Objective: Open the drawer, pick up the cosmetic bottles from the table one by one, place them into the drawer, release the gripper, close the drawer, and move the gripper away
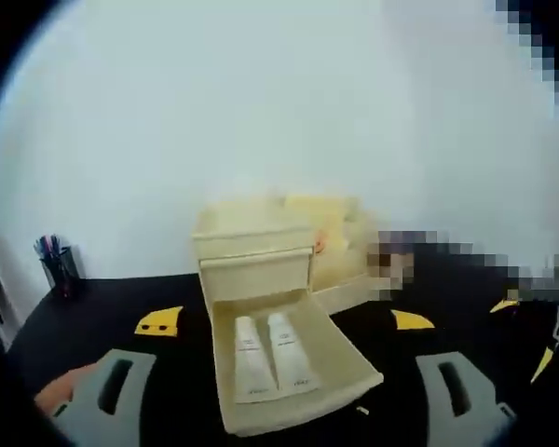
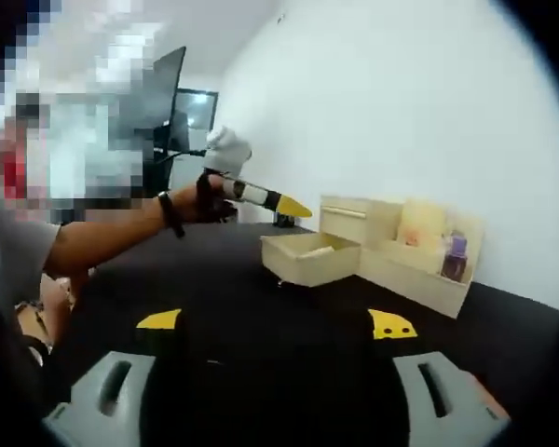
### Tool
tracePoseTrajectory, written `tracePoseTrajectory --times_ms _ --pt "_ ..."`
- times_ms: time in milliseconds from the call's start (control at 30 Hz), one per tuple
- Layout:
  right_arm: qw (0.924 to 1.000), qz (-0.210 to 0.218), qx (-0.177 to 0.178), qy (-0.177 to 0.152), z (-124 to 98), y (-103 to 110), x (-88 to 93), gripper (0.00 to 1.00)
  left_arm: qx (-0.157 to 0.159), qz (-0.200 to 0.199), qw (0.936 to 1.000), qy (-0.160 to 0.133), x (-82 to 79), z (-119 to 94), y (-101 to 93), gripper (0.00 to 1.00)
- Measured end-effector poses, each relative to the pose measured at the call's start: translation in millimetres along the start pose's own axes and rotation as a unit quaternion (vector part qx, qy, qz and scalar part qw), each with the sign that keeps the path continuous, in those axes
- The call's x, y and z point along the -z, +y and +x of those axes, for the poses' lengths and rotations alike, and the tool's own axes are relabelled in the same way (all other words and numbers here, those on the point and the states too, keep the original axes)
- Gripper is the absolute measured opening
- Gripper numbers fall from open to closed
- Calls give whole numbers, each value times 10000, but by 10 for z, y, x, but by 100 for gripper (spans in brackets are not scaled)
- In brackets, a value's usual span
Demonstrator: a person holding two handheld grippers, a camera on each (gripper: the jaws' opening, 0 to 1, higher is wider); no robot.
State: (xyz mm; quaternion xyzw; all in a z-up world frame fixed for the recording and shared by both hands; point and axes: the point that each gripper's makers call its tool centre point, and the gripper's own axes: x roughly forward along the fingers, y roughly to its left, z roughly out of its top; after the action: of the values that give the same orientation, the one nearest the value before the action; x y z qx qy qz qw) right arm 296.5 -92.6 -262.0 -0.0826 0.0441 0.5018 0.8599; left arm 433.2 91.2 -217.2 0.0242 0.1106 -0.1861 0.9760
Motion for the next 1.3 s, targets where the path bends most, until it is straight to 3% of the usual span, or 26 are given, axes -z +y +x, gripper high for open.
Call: tracePoseTrajectory --times_ms 100,233,367,500,667,833,1000,1067,1300 --pt "9999 -91 61 125 14 -77 -2 75 72 101 9999 39 45 -73 31 96" --pt "9996 23 105 268 54 -186 -40 79 112 313 9994 112 105 -170 99 96" --pt "9990 48 149 408 91 -130 -24 86 296 291 9989 204 187 -227 94 96" --pt "9980 -158 228 561 210 -154 -109 93 472 389 9981 -12 197 -290 131 96" --pt "9975 -288 313 569 388 -200 -237 93 1091 93 9929 -461 114 -459 87 96" --pt "9966 -400 415 583 558 -267 -310 93 1202 -74 9901 -719 94 -603 172 96" --pt "9958 -484 450 627 770 -339 -357 93 1451 -76 9878 -566 302 -635 121 96" --pt "9953 -558 473 634 845 -364 -362 93 1436 211 9888 -345 414 -631 115 96" --pt "9930 -753 544 732 1124 -493 -292 92 1468 258 9883 -324 495 -580 145 96"
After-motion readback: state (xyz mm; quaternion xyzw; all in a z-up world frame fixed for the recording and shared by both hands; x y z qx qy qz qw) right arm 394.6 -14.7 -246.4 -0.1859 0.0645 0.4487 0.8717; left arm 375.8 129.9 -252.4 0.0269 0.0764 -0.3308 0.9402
